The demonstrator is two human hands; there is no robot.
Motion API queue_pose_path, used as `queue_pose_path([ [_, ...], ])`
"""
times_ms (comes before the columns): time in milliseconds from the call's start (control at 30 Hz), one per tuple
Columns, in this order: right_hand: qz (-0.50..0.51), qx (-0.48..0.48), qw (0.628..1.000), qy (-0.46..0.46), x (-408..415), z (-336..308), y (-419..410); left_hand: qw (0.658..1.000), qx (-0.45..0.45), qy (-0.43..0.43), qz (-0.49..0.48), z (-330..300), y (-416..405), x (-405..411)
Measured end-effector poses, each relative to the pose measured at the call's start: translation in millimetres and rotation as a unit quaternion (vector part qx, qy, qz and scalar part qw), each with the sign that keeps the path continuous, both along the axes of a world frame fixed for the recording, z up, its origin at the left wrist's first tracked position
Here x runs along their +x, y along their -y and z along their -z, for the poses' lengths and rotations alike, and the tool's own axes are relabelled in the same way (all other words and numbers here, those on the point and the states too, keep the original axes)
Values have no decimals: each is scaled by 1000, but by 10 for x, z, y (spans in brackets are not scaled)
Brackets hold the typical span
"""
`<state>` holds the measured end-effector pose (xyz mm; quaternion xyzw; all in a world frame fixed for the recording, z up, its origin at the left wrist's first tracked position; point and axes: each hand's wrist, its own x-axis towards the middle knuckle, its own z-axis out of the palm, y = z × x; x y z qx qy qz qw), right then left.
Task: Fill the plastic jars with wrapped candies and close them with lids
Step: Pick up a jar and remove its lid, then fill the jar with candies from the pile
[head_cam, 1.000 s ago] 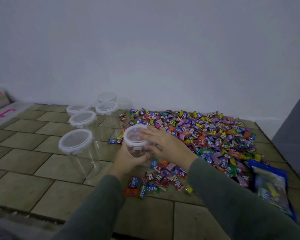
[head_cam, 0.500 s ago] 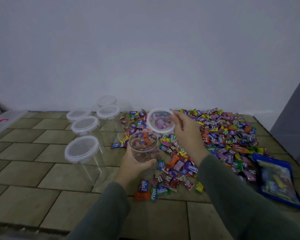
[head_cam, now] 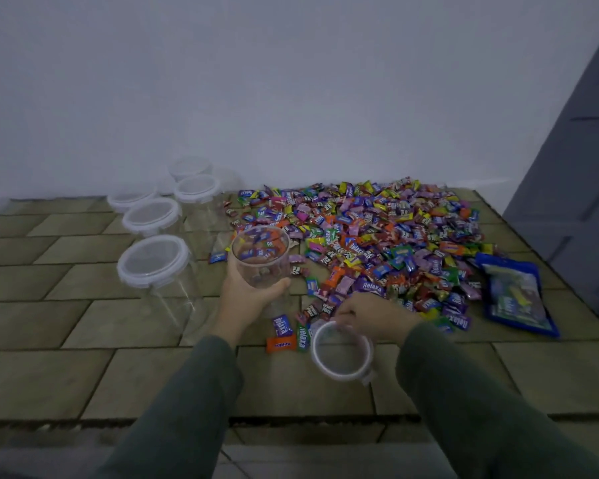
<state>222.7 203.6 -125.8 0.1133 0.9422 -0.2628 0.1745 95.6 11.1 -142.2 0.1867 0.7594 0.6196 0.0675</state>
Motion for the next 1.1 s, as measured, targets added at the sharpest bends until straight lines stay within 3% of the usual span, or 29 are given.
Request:
queue_pose_path([
  [900, -6, 142, 989, -48, -115, 82, -27, 999, 6, -29, -28, -22, 106, 150],
  [1033, 8, 138, 986, -93, -169, 104, -3, 999, 4, -28, -31, -11, 182, 216],
  [1100, 23, 118, 983, -136, -199, 72, 2, 994, 4, -54, -91, 12, 250, 363],
])
